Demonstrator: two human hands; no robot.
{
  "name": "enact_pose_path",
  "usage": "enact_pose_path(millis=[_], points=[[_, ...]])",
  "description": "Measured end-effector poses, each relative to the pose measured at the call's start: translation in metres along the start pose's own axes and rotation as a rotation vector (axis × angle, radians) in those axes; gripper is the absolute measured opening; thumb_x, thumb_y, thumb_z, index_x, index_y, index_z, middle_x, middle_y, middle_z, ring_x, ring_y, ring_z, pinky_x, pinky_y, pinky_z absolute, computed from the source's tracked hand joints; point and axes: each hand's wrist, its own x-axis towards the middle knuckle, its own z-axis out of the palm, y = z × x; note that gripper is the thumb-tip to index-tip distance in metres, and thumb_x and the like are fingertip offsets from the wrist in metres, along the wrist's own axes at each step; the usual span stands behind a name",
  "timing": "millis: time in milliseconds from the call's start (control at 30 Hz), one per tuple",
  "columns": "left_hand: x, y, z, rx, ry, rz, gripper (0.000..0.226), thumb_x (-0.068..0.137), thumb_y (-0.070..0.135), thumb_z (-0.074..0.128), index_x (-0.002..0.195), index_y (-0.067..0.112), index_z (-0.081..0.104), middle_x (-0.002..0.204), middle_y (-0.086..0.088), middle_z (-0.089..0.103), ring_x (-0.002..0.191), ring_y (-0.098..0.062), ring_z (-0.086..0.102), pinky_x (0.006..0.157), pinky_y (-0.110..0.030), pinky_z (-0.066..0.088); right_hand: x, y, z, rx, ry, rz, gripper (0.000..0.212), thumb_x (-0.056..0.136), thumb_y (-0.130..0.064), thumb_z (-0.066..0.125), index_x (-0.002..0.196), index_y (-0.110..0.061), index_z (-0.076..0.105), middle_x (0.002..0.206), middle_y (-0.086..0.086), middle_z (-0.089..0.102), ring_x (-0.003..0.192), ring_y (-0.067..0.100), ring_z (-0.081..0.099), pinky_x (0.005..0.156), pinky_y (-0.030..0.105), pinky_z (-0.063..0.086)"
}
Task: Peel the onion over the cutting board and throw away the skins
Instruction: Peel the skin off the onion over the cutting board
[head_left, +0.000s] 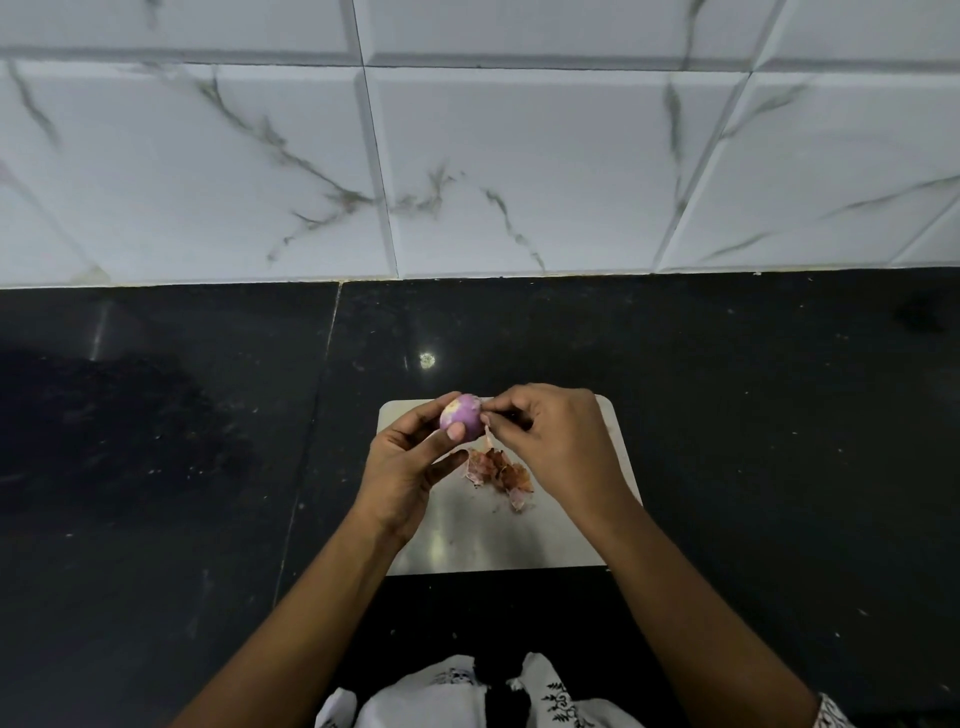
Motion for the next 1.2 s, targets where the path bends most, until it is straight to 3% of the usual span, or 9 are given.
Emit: enact_pose_path(millis=[167,400,567,667,733,833,933,1033,1200], points=[[-0.001,-0.001,0.0,0.007,0.001,0.028,0.04,0.065,0.019,0.07,0.105,0.016,0.068,0.098,0.001,0.073,0.089,-0.015,0.069,0.077,-0.027,0.057,0.0,-0.005,0.005,-0.127,-0.014,-0.013,0.014,0.08,-0.024,0.069,0.088,-0.013,0.066,0.087,0.001,0.067,0.074,0.008,0.057,0.069,0.023,0.051],[-0.001,0.001,-0.005,-0.016,-0.071,0.042,0.038,0.069,0.009,0.072,0.106,0.017,0.067,0.094,0.003,0.074,0.086,-0.014,0.07,0.069,-0.023,0.056,0.01,0.0,0.003,-0.174,-0.075,0.02,0.014,0.08,-0.024,0.068,0.087,-0.013,0.062,0.083,-0.003,0.06,0.074,0.008,0.053,0.072,0.024,0.049],[0.001,-0.005,-0.007,-0.097,-0.114,0.023,0.043,0.067,0.002,0.066,0.106,0.02,0.069,0.101,0.0,0.073,0.088,-0.018,0.07,0.067,-0.023,0.057,0.018,0.025,-0.002,-0.02,-0.062,0.185,0.007,0.081,-0.016,0.068,0.086,-0.019,0.063,0.08,-0.009,0.062,0.072,0.006,0.062,0.068,0.02,0.054],[0.001,-0.008,-0.01,-0.068,-0.122,0.065,0.056,0.062,-0.011,0.071,0.11,0.017,0.066,0.109,0.0,0.07,0.101,-0.02,0.066,0.077,-0.028,0.057,0.011,0.03,0.0,0.055,-0.085,0.161,0.019,0.079,-0.008,0.068,0.087,-0.022,0.059,0.086,-0.01,0.058,0.074,0.005,0.063,0.064,0.009,0.05],[0.0,-0.011,-0.011,0.023,-0.109,0.121,0.054,0.065,-0.013,0.068,0.111,0.015,0.064,0.11,0.003,0.07,0.109,-0.021,0.063,0.086,-0.031,0.055,0.004,0.031,0.002,0.152,-0.054,0.13,0.016,0.082,-0.006,0.065,0.088,-0.02,0.063,0.084,-0.009,0.062,0.073,0.007,0.066,0.064,0.012,0.051],[-0.002,-0.012,-0.01,0.143,-0.114,0.201,0.05,0.07,-0.017,0.066,0.109,0.015,0.064,0.109,0.007,0.07,0.11,-0.017,0.062,0.088,-0.028,0.053,-0.002,0.028,0.003,0.345,-0.063,0.192,0.023,0.091,-0.024,0.056,0.112,-0.025,0.063,0.087,-0.006,0.069,0.076,0.003,0.067,0.07,0.016,0.053],[-0.002,-0.009,-0.009,0.17,-0.12,0.222,0.05,0.069,-0.015,0.067,0.109,0.015,0.064,0.108,0.008,0.07,0.108,-0.013,0.062,0.087,-0.025,0.051,-0.003,0.025,0.002,0.28,-0.074,0.085,0.03,0.087,-0.026,0.062,0.116,-0.027,0.06,0.1,-0.011,0.063,0.09,-0.001,0.062,0.07,0.009,0.05],[-0.001,-0.006,-0.01,0.208,-0.139,0.223,0.053,0.07,-0.014,0.068,0.113,0.017,0.063,0.108,0.011,0.07,0.109,-0.012,0.062,0.092,-0.028,0.051,-0.002,0.026,0.002,0.206,-0.195,-0.054,0.032,0.082,-0.022,0.068,0.113,-0.027,0.061,0.109,-0.014,0.053,0.096,0.001,0.058,0.069,0.015,0.054],[0.001,-0.003,-0.015,0.121,-0.199,0.143,0.061,0.058,0.005,0.082,0.114,0.019,0.066,0.115,0.0,0.069,0.111,-0.023,0.062,0.094,-0.039,0.052,0.005,0.024,-0.005,0.111,-0.318,-0.152,0.031,0.084,-0.023,0.066,0.113,-0.026,0.058,0.11,-0.016,0.044,0.092,0.002,0.055,0.071,0.015,0.053]])
